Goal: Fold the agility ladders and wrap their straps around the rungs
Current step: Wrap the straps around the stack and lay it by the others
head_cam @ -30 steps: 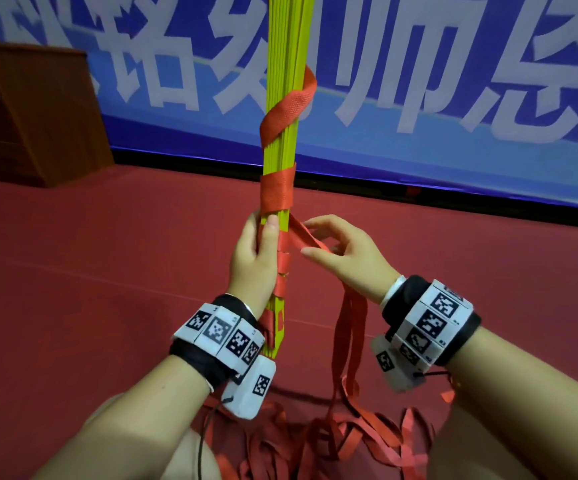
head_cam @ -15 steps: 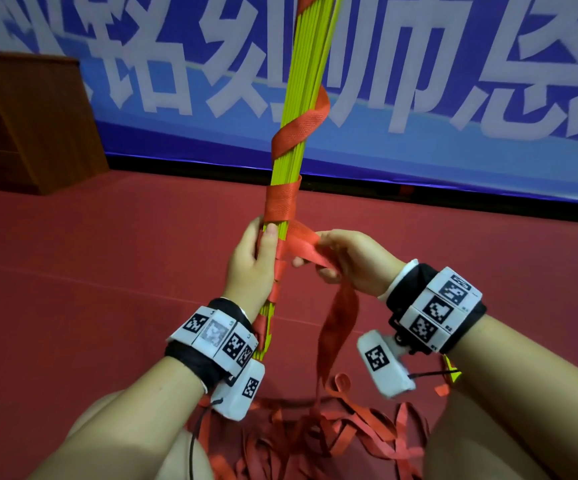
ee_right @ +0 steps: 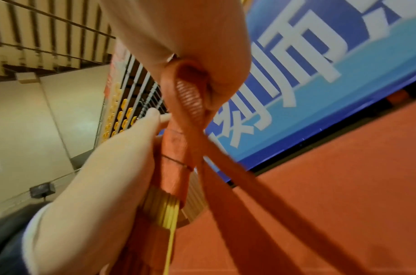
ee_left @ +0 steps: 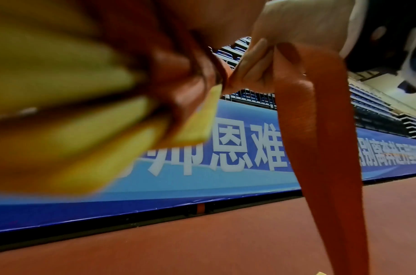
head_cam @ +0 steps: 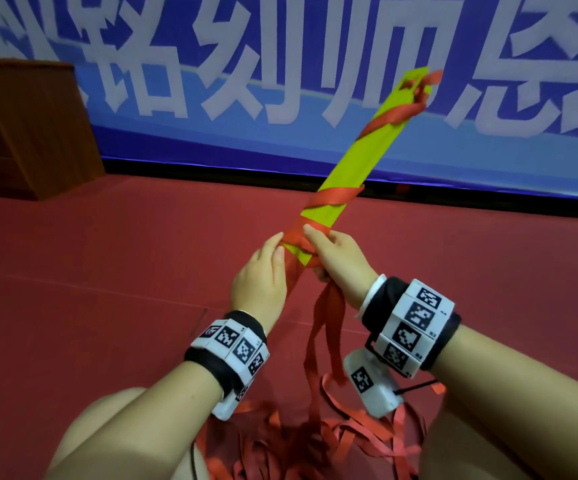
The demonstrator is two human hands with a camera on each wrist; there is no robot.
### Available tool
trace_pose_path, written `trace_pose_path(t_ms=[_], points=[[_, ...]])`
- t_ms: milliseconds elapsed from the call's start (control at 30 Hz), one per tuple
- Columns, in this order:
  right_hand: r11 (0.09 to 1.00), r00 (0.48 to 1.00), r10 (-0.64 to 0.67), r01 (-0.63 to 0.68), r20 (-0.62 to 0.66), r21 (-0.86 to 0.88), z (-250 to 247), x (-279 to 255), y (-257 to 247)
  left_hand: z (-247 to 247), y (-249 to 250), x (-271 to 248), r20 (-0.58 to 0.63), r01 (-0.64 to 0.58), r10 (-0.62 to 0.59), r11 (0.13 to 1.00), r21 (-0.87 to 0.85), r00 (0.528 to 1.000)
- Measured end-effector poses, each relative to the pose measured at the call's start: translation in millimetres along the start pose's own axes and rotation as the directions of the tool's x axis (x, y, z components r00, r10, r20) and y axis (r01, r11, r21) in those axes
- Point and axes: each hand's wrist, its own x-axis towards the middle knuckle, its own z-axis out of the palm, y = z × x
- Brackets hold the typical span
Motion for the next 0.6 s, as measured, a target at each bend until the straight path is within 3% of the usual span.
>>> trace_pose_path(t_ms=[133,200,267,333,400,467,533,600], points=[[0.996,0.986,-0.009,0.024,-0.167,0.086,-5.4,11.0,13.8,5.4,3.9,-3.9,0.055,-0.12,0.124,0.99,-0.078,0.991],[0.99,0.983,-0.02,0.044,-0.182,0.131,-12.9,16.4,13.6,0.8,5.2,-1.2,0.131,-0.093,0.116,0.981,-0.17,0.985],[0.978,0.993,-0.063,0.082,-0.102,0.193,-21.1,18.2,7.6,-5.8,2.4,2.4,0.272,0.04,0.036,0.963,-0.268,0.962],[0.969,0.994,-0.107,0.107,-0.015,0.224,-28.8,18.5,1.1,-8.7,-3.4,5.3,0.433,0.227,-0.063,0.913,-0.339,0.899],[0.965,0.989,-0.142,0.131,0.035,0.226,-33.8,18.5,-1.8,-8.9,-6.7,3.2,0.587,0.43,-0.116,0.795,-0.428,0.801],[0.964,0.986,-0.155,0.138,0.057,0.227,-37.1,19.7,-1.9,-6.8,-4.5,-1.1,0.692,0.577,-0.093,0.638,-0.511,0.716],[0.962,0.984,-0.156,0.133,0.081,0.238,-40.1,20.9,-1.5,-7.1,-0.3,-3.3,0.688,0.581,-0.066,0.598,-0.552,0.723],[0.956,0.983,-0.124,0.082,0.133,0.281,-42.4,23.2,-1.1,-5.0,1.3,-4.6,0.636,0.536,-0.077,0.621,-0.571,0.768]])
